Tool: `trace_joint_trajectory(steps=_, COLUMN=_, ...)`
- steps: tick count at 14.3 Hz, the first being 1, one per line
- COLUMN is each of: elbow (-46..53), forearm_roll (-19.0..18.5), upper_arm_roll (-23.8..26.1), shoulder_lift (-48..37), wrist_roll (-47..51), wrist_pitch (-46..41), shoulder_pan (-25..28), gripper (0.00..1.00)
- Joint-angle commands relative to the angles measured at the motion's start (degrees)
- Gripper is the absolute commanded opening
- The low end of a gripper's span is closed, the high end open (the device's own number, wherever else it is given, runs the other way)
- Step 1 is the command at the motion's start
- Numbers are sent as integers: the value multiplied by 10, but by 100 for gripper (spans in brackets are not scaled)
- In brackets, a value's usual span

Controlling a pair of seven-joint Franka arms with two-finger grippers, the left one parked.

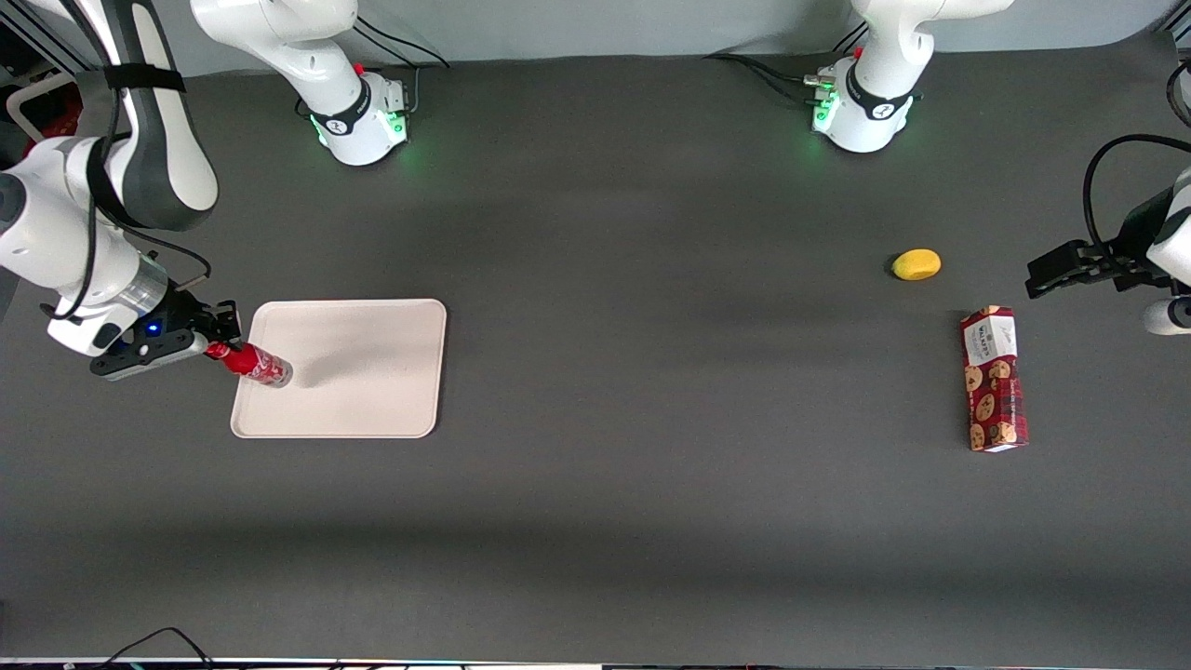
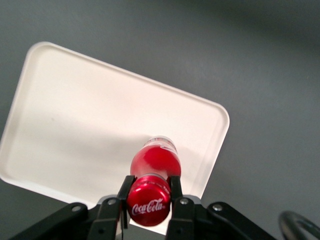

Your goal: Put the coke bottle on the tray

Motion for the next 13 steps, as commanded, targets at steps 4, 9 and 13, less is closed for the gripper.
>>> trace_joint_trajectory(steps=4, elbow=-35, forearm_roll=-8, upper_arm_roll=-27, shoulder_lift=-3, wrist_roll=-32, wrist_pitch=36, shoulder_pan=3, gripper=3)
trace_joint_trajectory(steps=9, elbow=-43, forearm_roll=-8, upper_arm_roll=-43, shoulder_lift=13, wrist_roll=-49, wrist_pitch=69, shoulder_pan=3, gripper=12)
trace_joint_trajectory(steps=13, elbow=-42, forearm_roll=-8, upper_arm_roll=-50, shoulder_lift=22, wrist_roll=-49, wrist_pitch=74, shoulder_pan=3, gripper=82)
